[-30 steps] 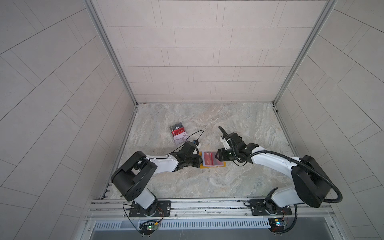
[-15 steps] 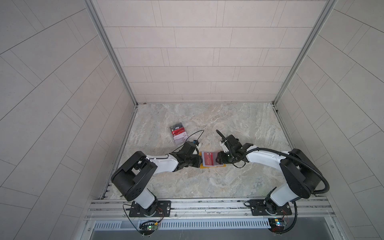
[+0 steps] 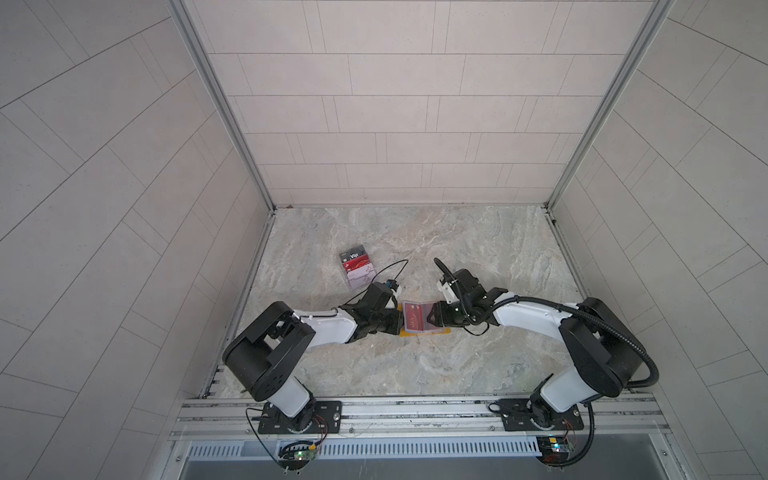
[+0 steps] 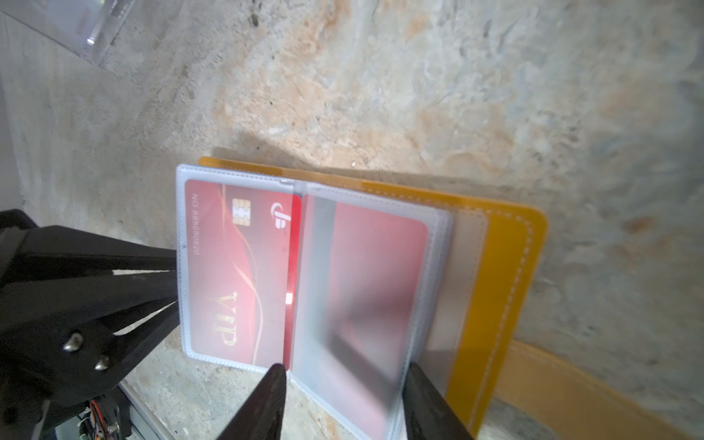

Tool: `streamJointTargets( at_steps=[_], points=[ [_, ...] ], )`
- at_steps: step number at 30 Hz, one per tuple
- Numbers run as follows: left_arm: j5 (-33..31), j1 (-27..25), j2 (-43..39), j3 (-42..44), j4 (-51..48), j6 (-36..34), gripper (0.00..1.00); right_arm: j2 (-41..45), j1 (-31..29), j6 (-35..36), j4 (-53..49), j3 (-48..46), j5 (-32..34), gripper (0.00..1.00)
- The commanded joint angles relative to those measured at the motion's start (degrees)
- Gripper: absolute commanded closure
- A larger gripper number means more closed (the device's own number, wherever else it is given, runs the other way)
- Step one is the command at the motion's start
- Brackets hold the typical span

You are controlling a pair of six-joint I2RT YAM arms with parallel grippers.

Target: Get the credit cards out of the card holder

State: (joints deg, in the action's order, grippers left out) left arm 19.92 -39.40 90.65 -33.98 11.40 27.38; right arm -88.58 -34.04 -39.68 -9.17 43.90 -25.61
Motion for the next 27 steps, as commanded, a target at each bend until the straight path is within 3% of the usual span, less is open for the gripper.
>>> streamJointTargets(
  at_steps=[1,12,27],
  points=[
    [-0.1,-0.2,1.5,0.7,-0.9,-0.6,0.85,3.2,-0.4,-1.7,4.5,-0.1,-4.6,0.48],
    [0.0,-0.1,1.5,0.3,-0.9,-0.6,0.84,5.3,-0.5,-3.8,7.7,-0.8,-7.9,0.49],
    [-1.6,-0.2,-1.2,-0.2,-3.4,-1.1,0.8,-1.4,-3.3,-7.5,15.7,0.0,-12.2,0.5]
  ],
)
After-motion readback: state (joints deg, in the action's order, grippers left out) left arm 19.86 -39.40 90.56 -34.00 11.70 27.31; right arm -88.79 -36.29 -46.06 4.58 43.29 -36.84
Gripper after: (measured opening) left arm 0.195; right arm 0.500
